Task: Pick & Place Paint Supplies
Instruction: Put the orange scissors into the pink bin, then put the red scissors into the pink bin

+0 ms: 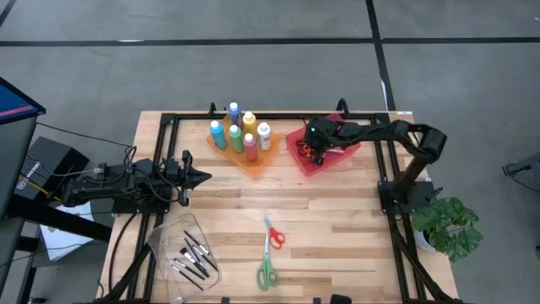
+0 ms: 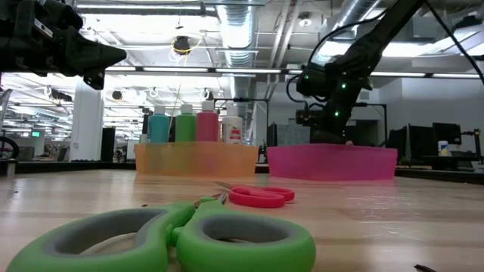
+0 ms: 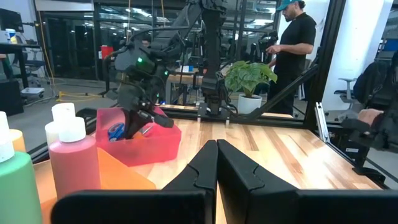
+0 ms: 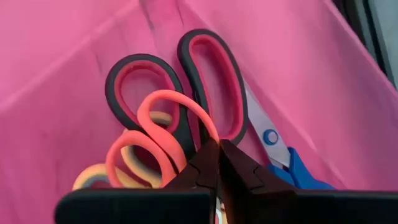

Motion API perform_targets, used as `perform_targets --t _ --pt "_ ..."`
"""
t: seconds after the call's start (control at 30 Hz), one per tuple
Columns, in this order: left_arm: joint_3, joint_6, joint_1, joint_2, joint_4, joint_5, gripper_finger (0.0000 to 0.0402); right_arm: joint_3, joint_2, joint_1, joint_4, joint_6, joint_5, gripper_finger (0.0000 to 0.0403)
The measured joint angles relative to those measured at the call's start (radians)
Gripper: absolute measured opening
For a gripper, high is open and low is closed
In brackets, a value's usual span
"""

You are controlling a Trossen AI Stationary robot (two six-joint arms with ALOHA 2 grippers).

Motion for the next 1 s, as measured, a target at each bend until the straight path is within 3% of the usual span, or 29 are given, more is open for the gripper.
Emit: perform_targets --t 0.27,0.53,0.83,1.0 --pt "0.000 0.000 0.000 0.000 0.000 0.000 0.0001 0.000 -0.002 0.024 -0.014 0.008 0.007 0.0002" --pt "0.000 0.000 0.000 0.000 0.000 0.000 0.0001 -0.002 -0.040 0.026 -0.057 0.023 -0.004 0.0031" --pt "0.000 0.000 0.000 0.000 0.000 0.000 0.0001 0.004 -0.043 0.032 -0.128 0.035 0.027 0.0110" --pt "0.000 0.000 0.000 0.000 0.000 0.000 0.0001 0.091 -0.095 0.036 -0.210 0.084 0.030 0.0169"
